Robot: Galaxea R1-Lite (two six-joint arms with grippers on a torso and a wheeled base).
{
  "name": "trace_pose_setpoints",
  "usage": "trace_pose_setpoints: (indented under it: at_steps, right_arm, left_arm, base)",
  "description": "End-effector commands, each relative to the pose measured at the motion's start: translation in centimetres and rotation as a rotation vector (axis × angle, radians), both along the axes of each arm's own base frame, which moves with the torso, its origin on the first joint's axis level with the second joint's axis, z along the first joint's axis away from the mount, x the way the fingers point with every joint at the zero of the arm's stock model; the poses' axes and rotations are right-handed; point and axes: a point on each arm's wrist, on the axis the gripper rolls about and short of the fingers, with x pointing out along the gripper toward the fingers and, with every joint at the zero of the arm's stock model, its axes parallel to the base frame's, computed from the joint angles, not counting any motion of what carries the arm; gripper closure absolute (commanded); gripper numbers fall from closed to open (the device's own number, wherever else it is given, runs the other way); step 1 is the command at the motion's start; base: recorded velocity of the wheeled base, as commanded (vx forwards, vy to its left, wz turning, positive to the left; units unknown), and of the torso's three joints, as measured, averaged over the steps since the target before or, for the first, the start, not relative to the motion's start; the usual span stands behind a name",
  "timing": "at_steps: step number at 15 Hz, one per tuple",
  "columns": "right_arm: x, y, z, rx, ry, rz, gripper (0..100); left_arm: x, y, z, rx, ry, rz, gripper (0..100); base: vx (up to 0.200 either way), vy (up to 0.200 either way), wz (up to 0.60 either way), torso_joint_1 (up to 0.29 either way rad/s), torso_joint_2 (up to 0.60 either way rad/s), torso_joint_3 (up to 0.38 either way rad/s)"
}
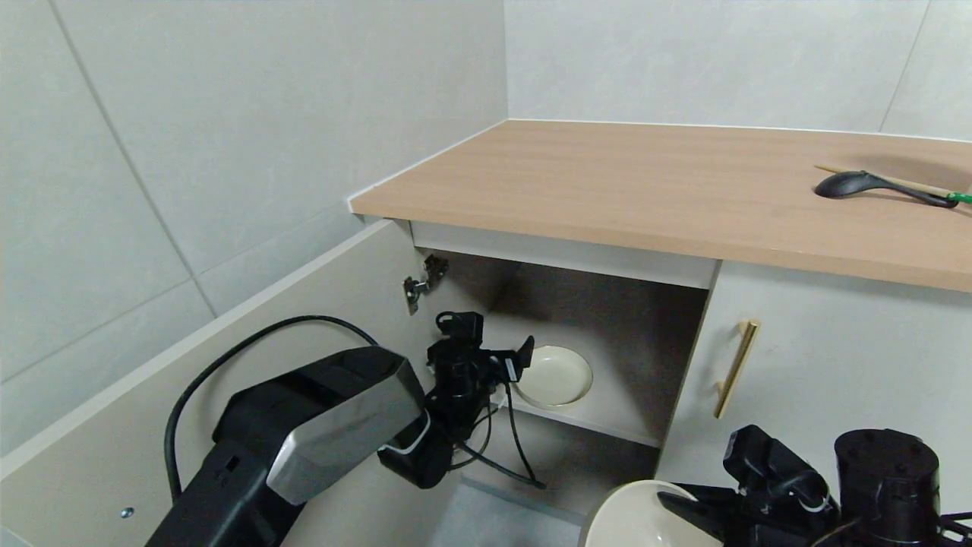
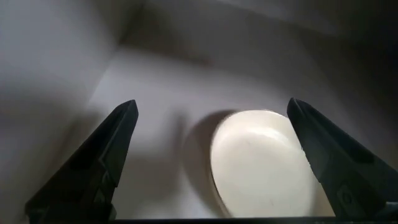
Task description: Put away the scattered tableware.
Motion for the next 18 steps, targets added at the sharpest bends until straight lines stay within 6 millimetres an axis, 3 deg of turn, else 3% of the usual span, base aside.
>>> trace_pose_setpoints:
  at_steps: [1, 3, 5, 9, 11, 16, 18]
  right_arm:
    - [0.0, 0.0, 0.1, 0.003, -0.004, 0.001, 100]
    - [0.1, 0.0, 0.1, 0.003, -0.005, 0.000, 100]
    - [-0.1, -0.1, 0.6, 0.014, -0.025, 0.000, 100]
    - [-0.2, -0.4, 1.5, 0.035, -0.063, -0.012, 100]
    - [-0.3, -0.4, 1.9, 0.045, -0.079, -0.012, 100]
    - [-0.4, -0.5, 2.0, 0.046, -0.083, -0.014, 100]
    - [-0.4, -0.5, 2.1, 0.054, -0.078, -0.048, 100]
  left_arm:
    - [-5.0, -0.1, 2.0, 0.031, -0.025, -0.100, 0]
    - [-8.7, 0.3, 2.2, 0.062, 0.012, -0.144, 0]
    - [-12.4, 0.4, 3.9, 0.087, 0.051, -0.177, 0]
    - [-17.8, 0.9, 7.4, 0.141, 0.031, -0.169, 0]
    - [-19.9, 1.5, 8.8, 0.171, 0.010, -0.182, 0]
    - [-22.3, 2.8, 10.8, 0.274, -0.061, -0.148, 0]
    - [-25.5, 5.1, 13.4, 0.337, -0.152, -0.191, 0]
  base:
    - [0.000, 0.000, 0.00, 0.000, 0.00, 0.000]
    - [0.000, 0.000, 0.00, 0.000, 0.00, 0.000]
    - [0.000, 0.000, 0.00, 0.000, 0.00, 0.000]
    - [0.000, 0.000, 0.00, 0.000, 0.00, 0.000]
    - [0.000, 0.000, 0.00, 0.000, 0.00, 0.000]
    - [0.000, 0.000, 0.00, 0.000, 0.00, 0.000]
    - [0.000, 0.000, 0.00, 0.000, 0.00, 0.000]
